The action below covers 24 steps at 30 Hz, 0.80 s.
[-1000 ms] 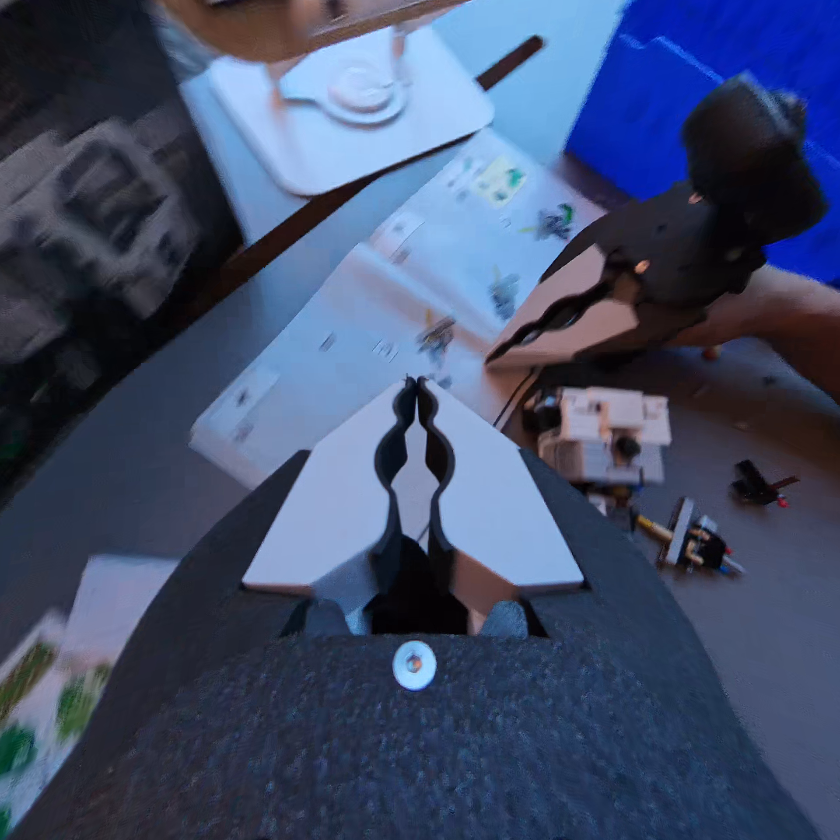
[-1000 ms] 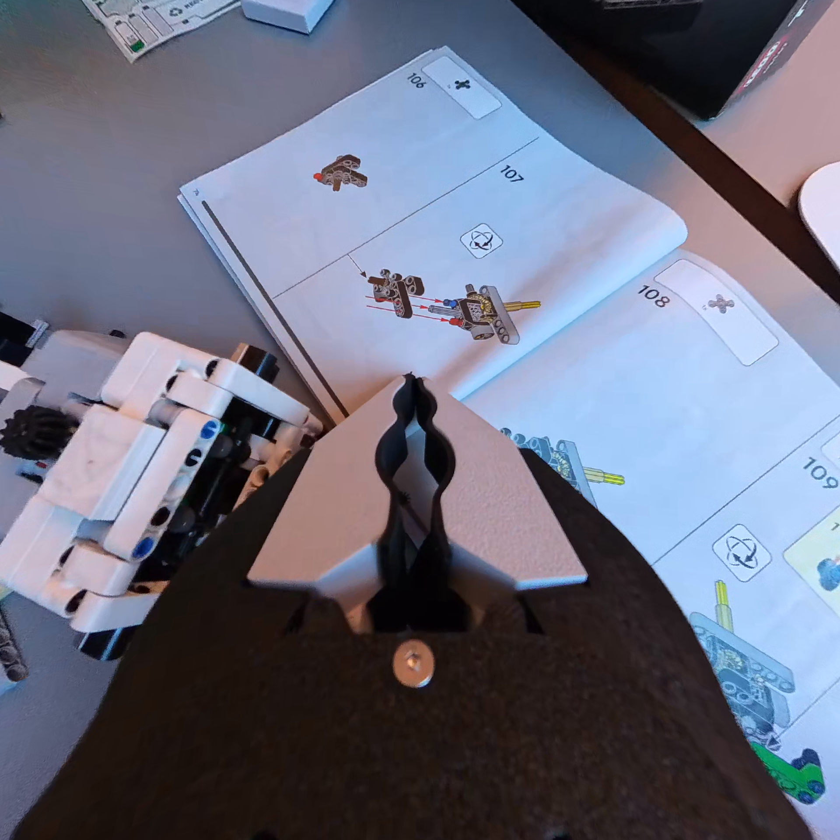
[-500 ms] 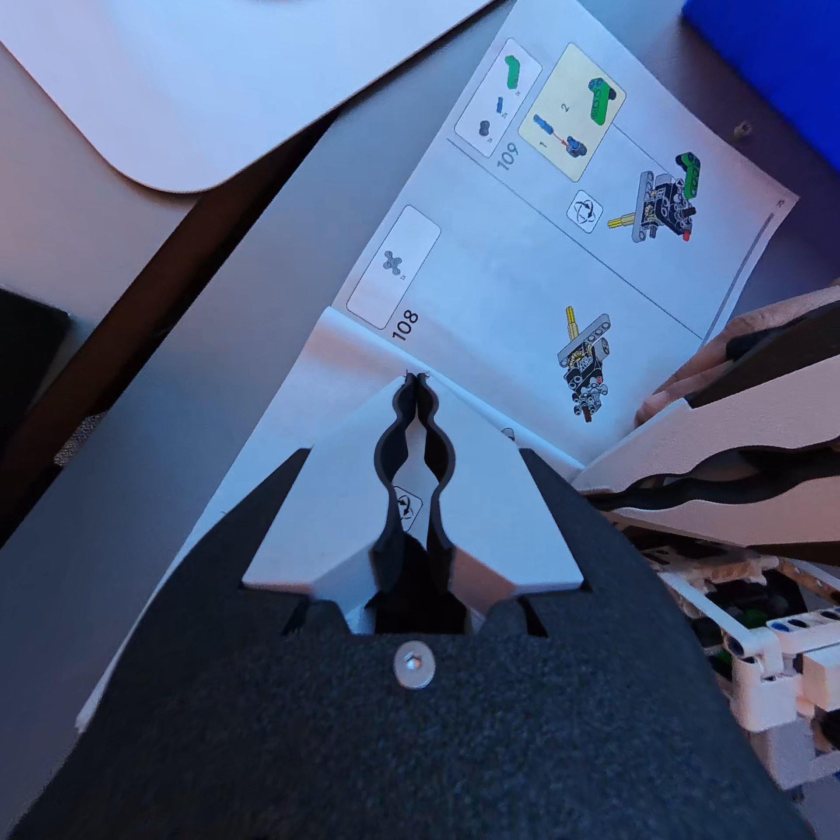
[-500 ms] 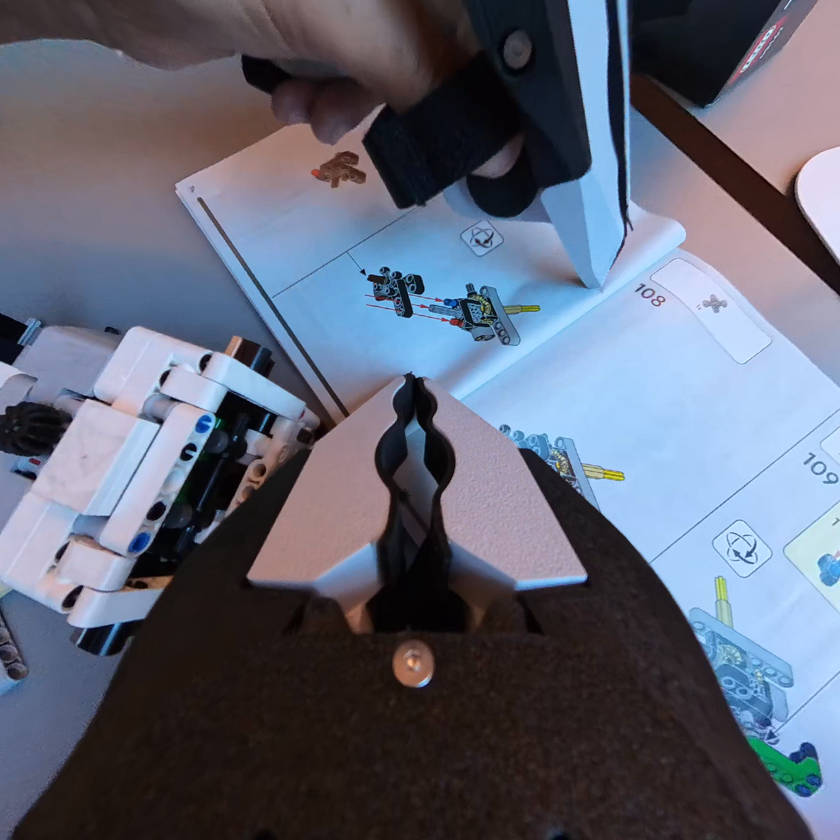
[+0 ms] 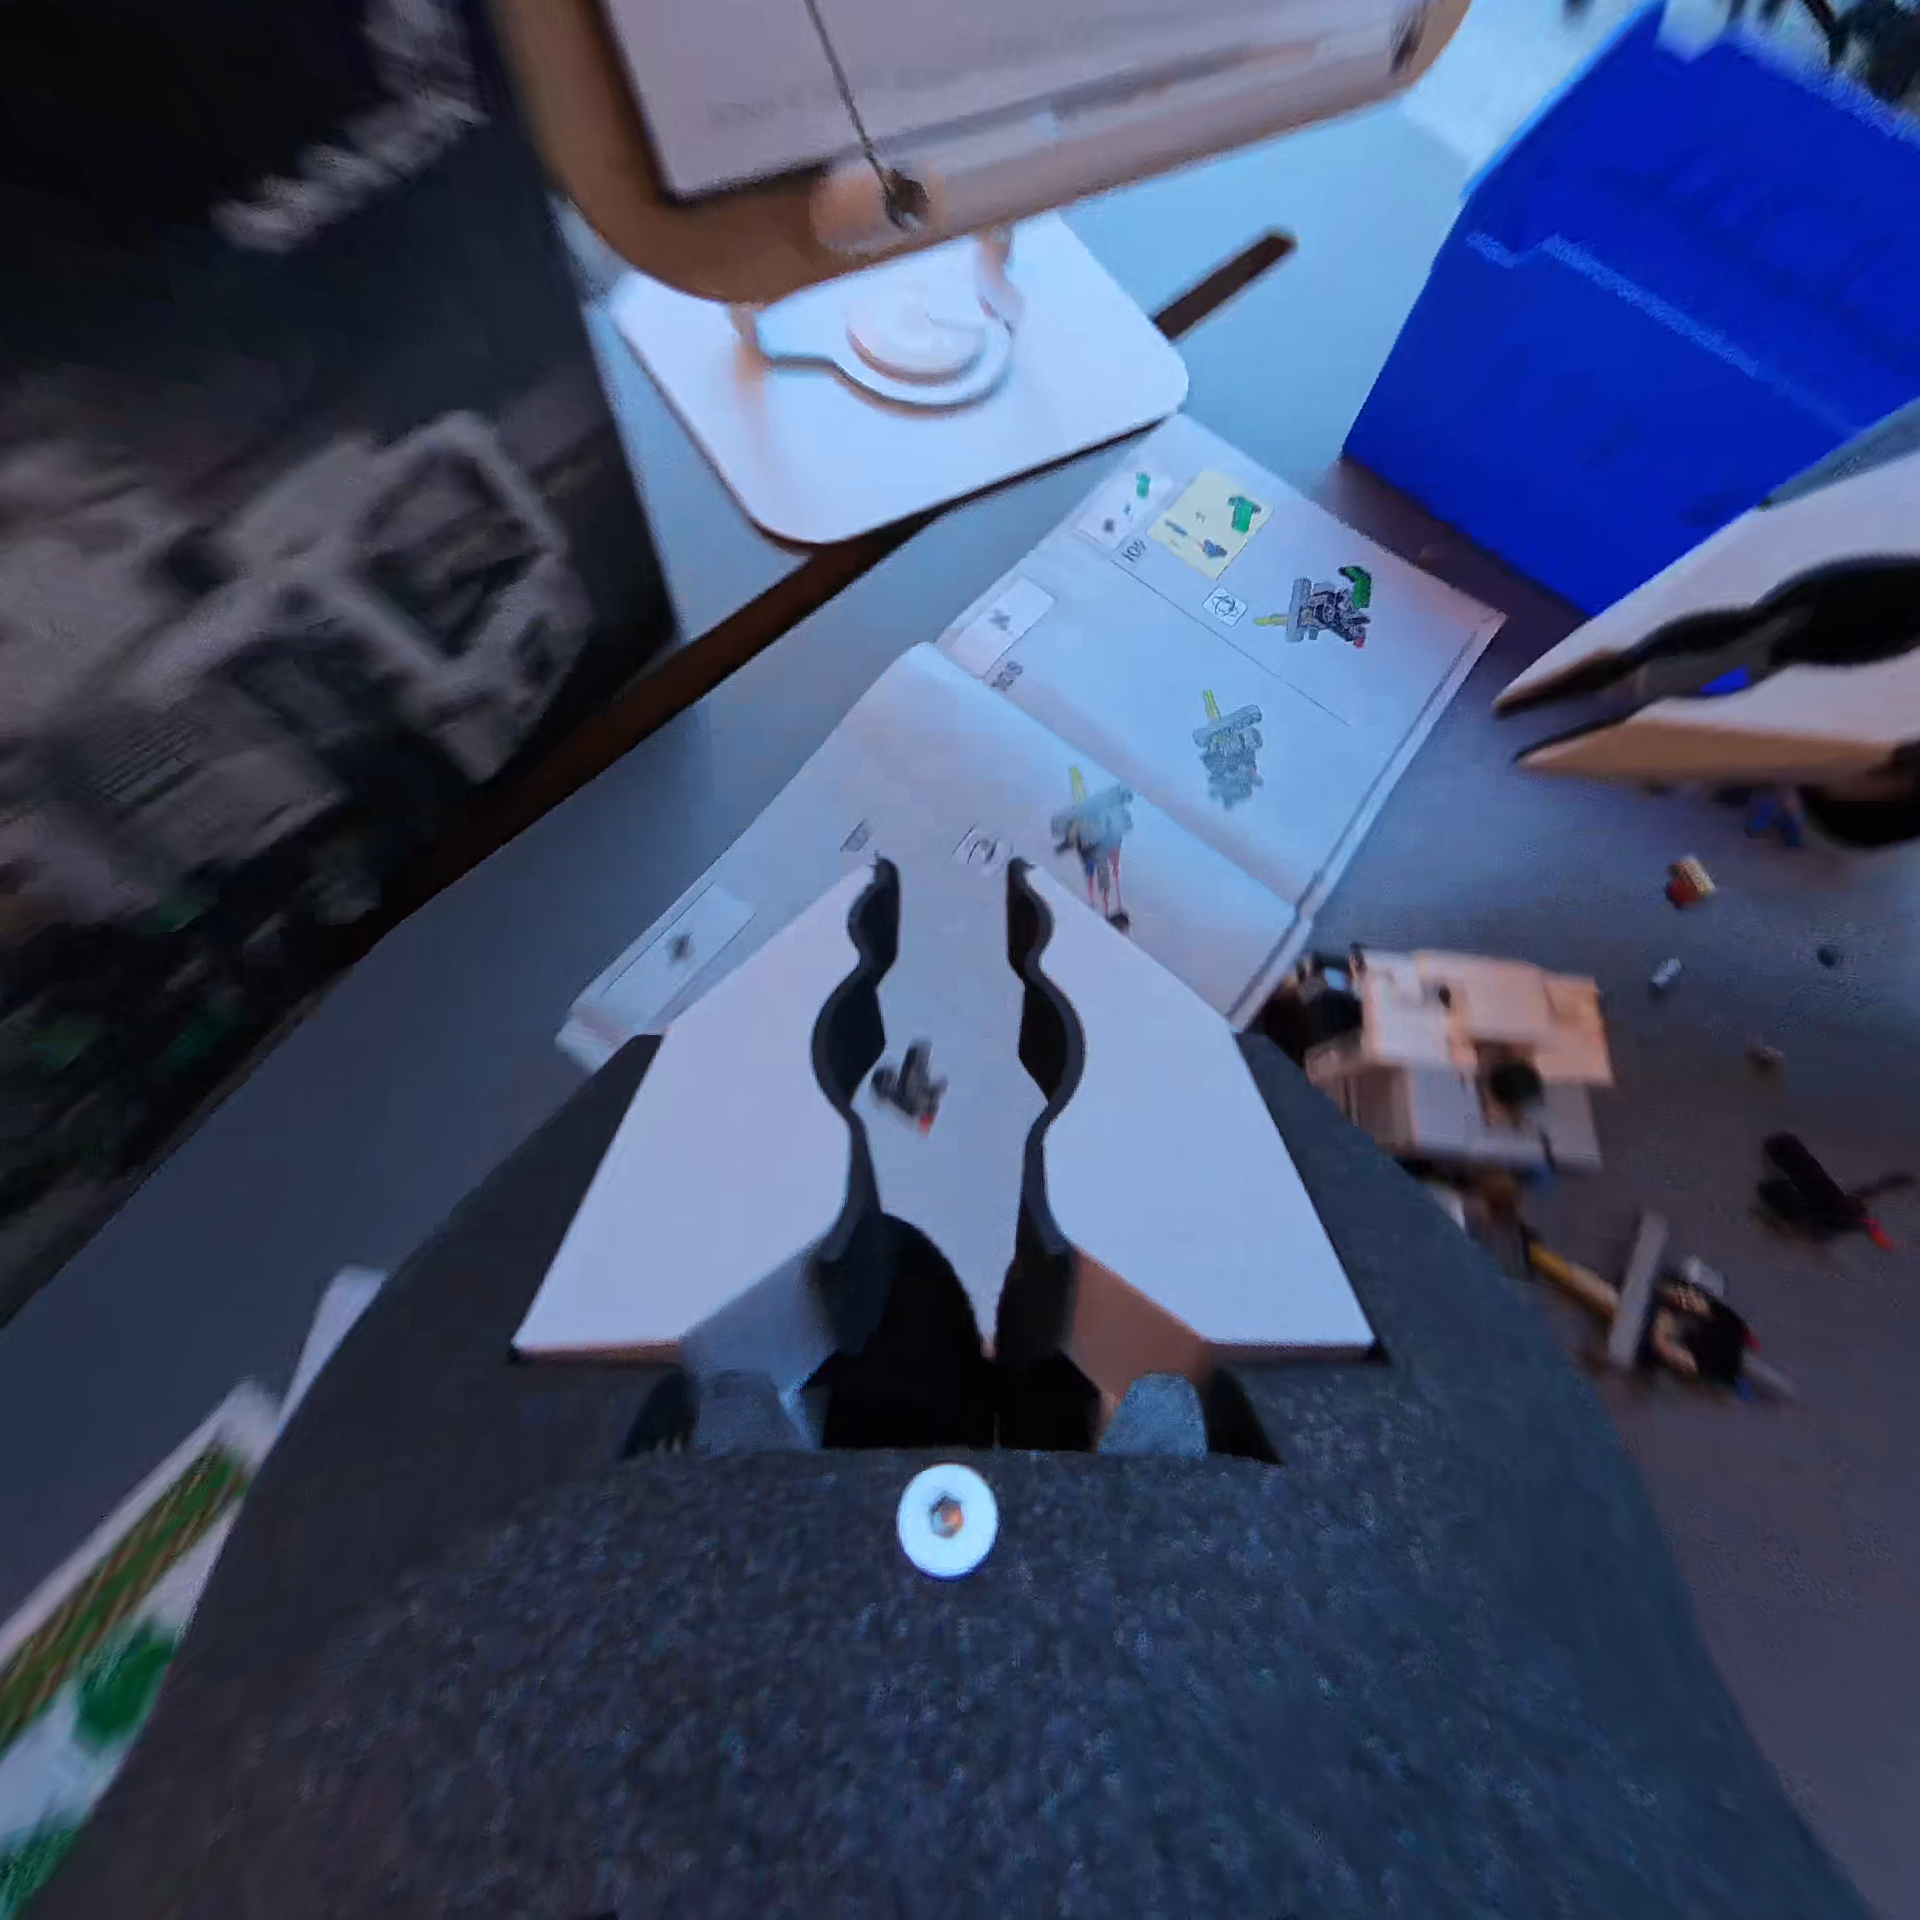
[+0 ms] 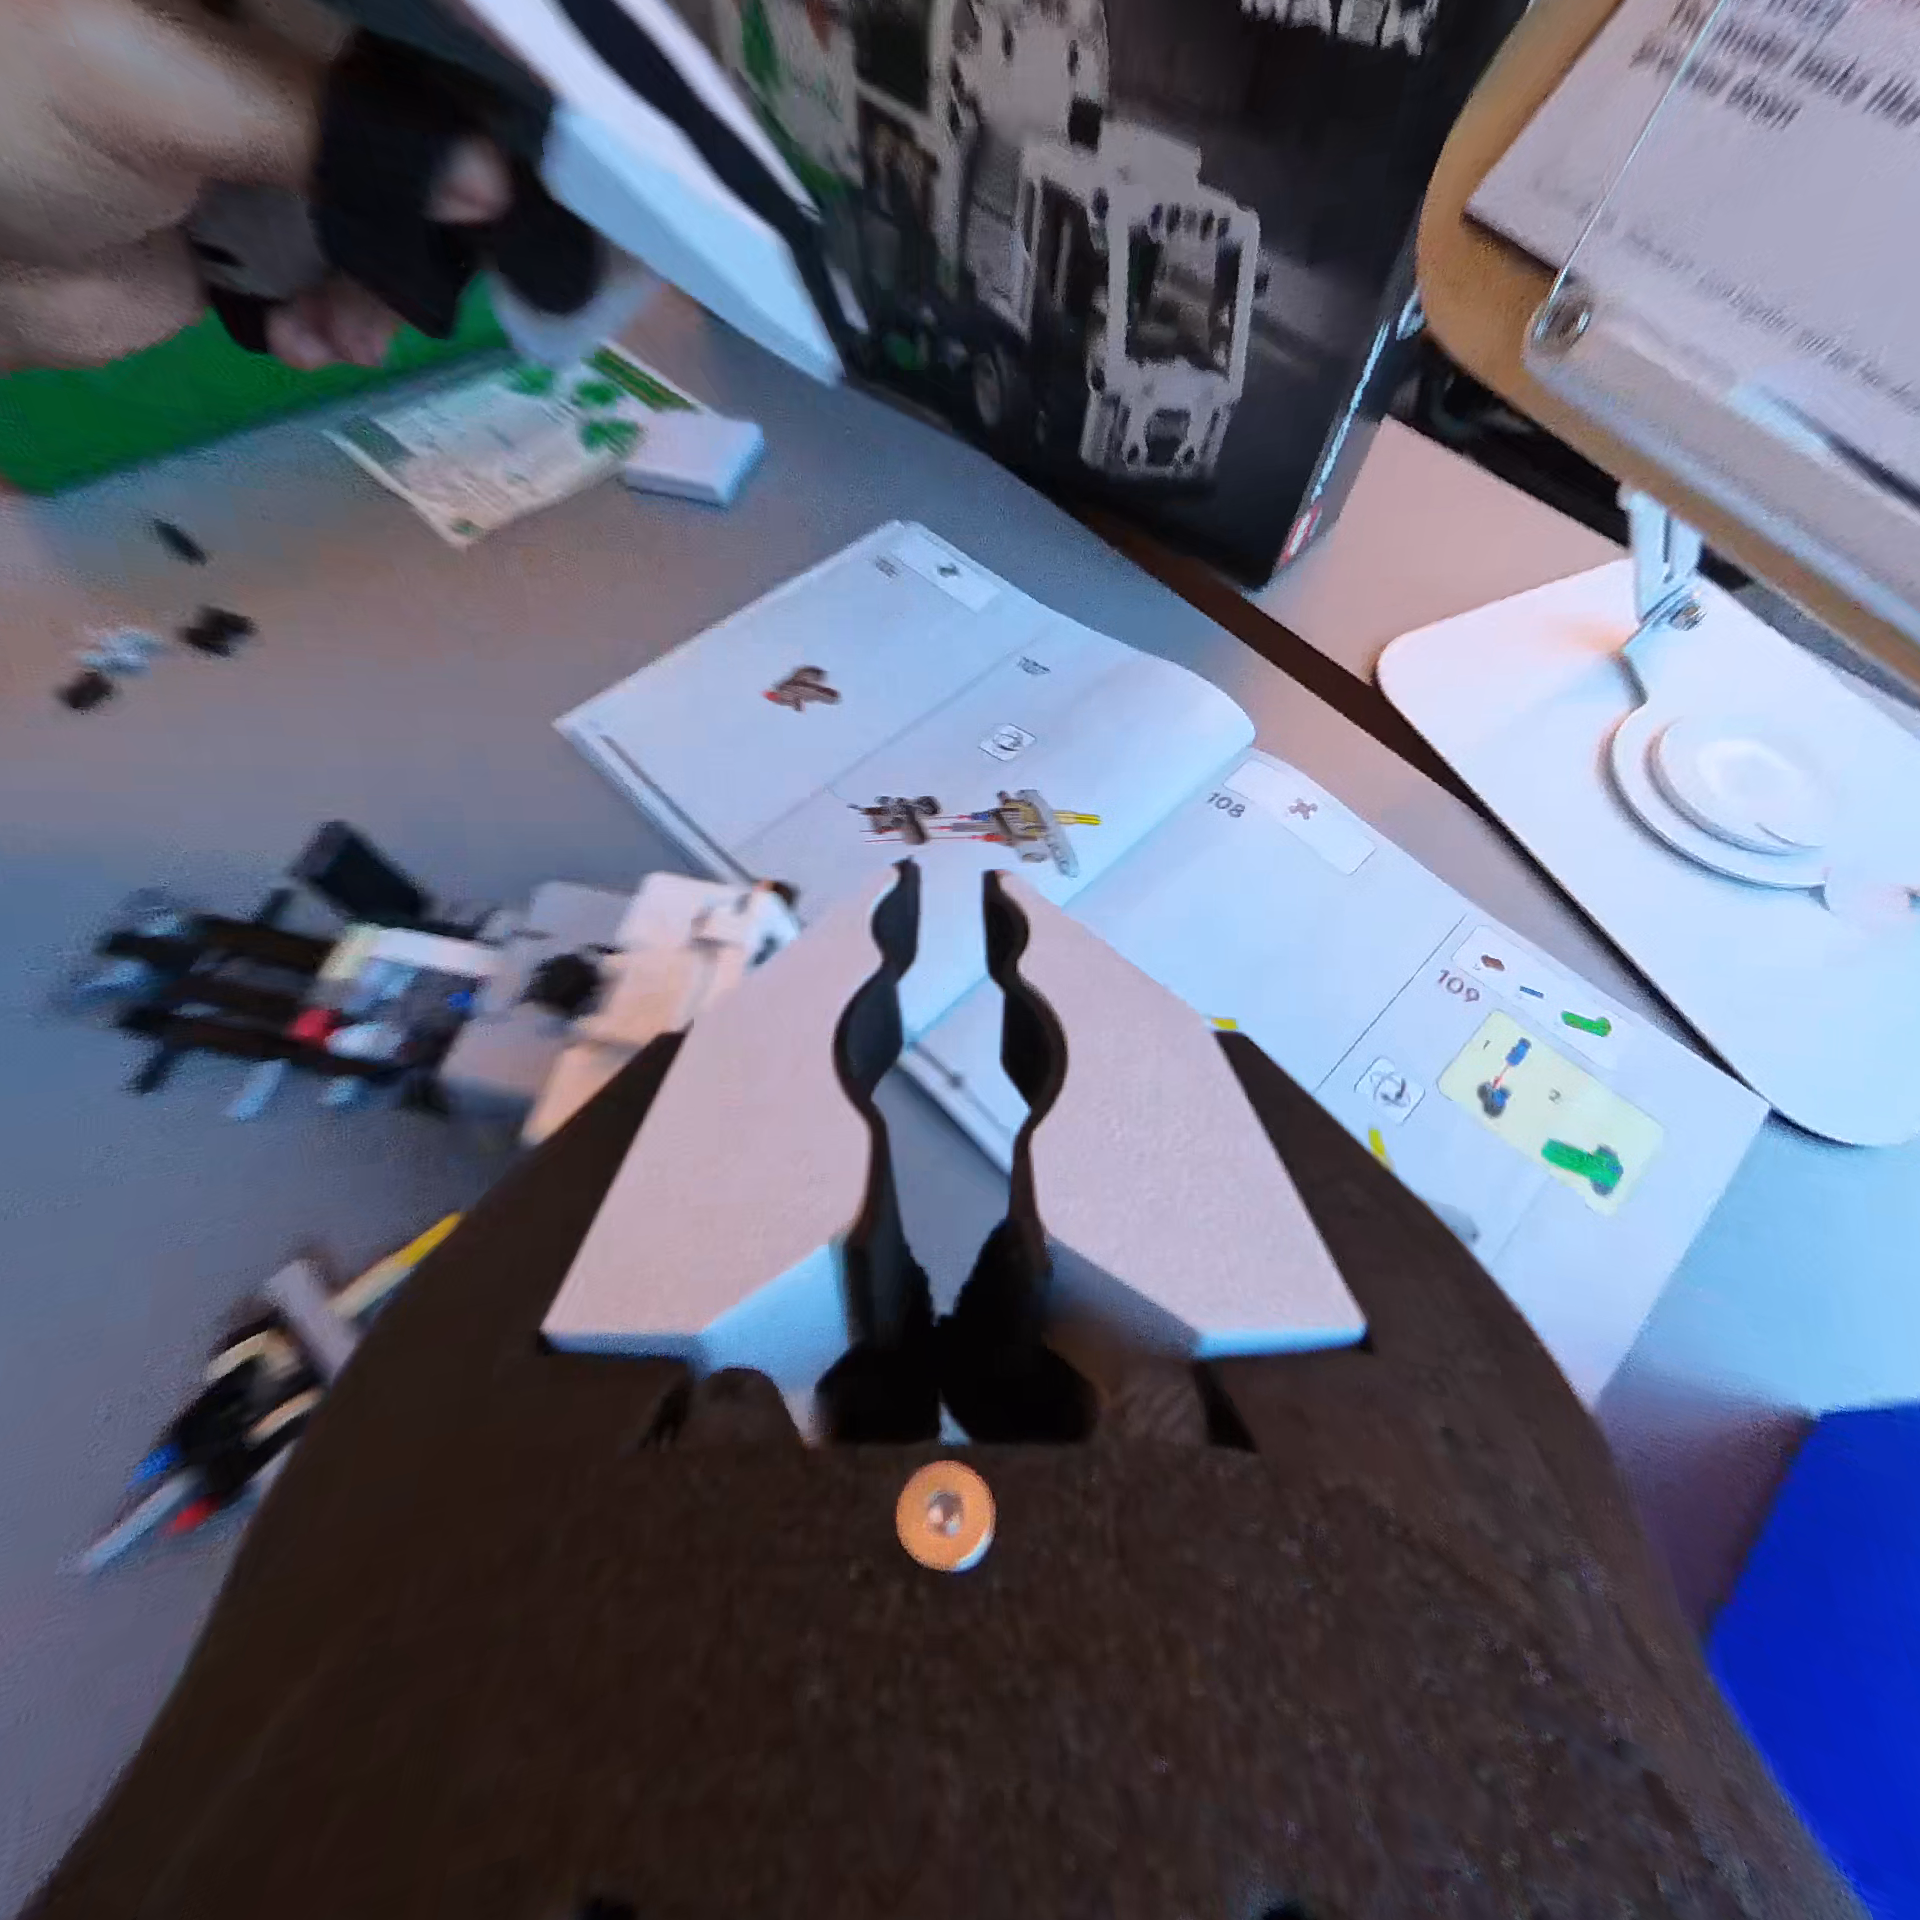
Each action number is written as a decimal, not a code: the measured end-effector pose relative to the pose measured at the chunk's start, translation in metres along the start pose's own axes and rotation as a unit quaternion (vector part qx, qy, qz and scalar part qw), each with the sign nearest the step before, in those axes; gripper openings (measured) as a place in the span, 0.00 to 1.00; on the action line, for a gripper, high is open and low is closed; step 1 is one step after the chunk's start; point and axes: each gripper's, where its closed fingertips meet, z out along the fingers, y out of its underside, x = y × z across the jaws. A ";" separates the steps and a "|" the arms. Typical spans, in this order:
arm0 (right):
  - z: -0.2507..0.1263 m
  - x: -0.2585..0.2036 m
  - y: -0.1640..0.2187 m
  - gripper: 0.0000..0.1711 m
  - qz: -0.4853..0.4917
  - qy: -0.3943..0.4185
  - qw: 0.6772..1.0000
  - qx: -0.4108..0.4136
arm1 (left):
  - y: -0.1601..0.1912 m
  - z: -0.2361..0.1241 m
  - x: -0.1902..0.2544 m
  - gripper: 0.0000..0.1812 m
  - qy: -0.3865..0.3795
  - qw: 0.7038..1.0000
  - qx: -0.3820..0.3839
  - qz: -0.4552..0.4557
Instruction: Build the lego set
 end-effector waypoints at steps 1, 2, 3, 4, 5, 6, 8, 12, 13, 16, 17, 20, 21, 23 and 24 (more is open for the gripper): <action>-0.016 -0.008 -0.002 0.09 0.002 -0.001 1.000 0.012 | 0.007 -0.033 -0.001 0.13 -0.017 0.999 0.032 0.001; -0.029 -0.018 0.000 0.09 0.005 0.000 1.000 0.021 | 0.016 -0.064 0.001 0.13 -0.032 0.997 0.069 0.004; -0.041 -0.028 0.004 0.10 0.007 -0.001 1.000 0.026 | 0.027 -0.091 0.009 0.13 -0.041 0.993 0.107 0.009; -0.049 -0.040 0.011 0.09 0.008 -0.003 1.000 0.031 | 0.038 -0.111 0.020 0.13 -0.043 0.989 0.142 0.014; -0.055 -0.050 0.018 0.09 0.012 0.000 0.999 0.040 | 0.052 -0.125 0.034 0.14 -0.041 0.985 0.165 0.013; -0.059 -0.057 0.027 0.08 0.022 0.005 0.999 0.047 | 0.069 -0.132 0.047 0.16 -0.039 0.984 0.174 0.005; -0.060 -0.069 0.045 0.09 0.055 0.014 0.997 0.044 | 0.107 -0.132 0.068 0.24 -0.042 0.985 0.164 -0.023; -0.062 -0.080 0.065 0.11 0.097 0.045 0.993 0.058 | 0.164 -0.134 0.077 0.26 -0.099 0.976 0.171 -0.090; -0.064 -0.081 0.067 0.10 0.100 0.050 0.992 0.061 | 0.175 -0.137 0.078 0.22 -0.107 0.974 0.171 -0.107; -0.067 -0.088 0.072 0.10 0.108 0.040 0.992 0.058 | 0.204 -0.142 0.081 0.21 -0.121 0.972 0.149 -0.134; -0.068 -0.088 0.074 0.10 0.109 0.039 0.992 0.052 | 0.209 -0.147 0.082 0.21 -0.124 0.971 0.152 -0.133; -0.070 -0.089 0.078 0.10 0.112 0.034 0.992 0.041 | 0.224 -0.176 0.069 0.20 -0.169 0.966 0.149 -0.127; -0.070 -0.090 0.080 0.10 0.111 0.032 0.993 0.037 | 0.231 -0.186 0.062 0.20 -0.187 0.965 0.139 -0.123; -0.069 -0.090 0.082 0.10 0.106 0.031 0.993 0.028 | 0.239 -0.195 0.047 0.21 -0.201 0.966 0.113 -0.115; -0.067 -0.091 0.083 0.10 0.105 0.030 0.994 0.023 | 0.240 -0.191 0.040 0.23 -0.196 0.969 0.098 -0.114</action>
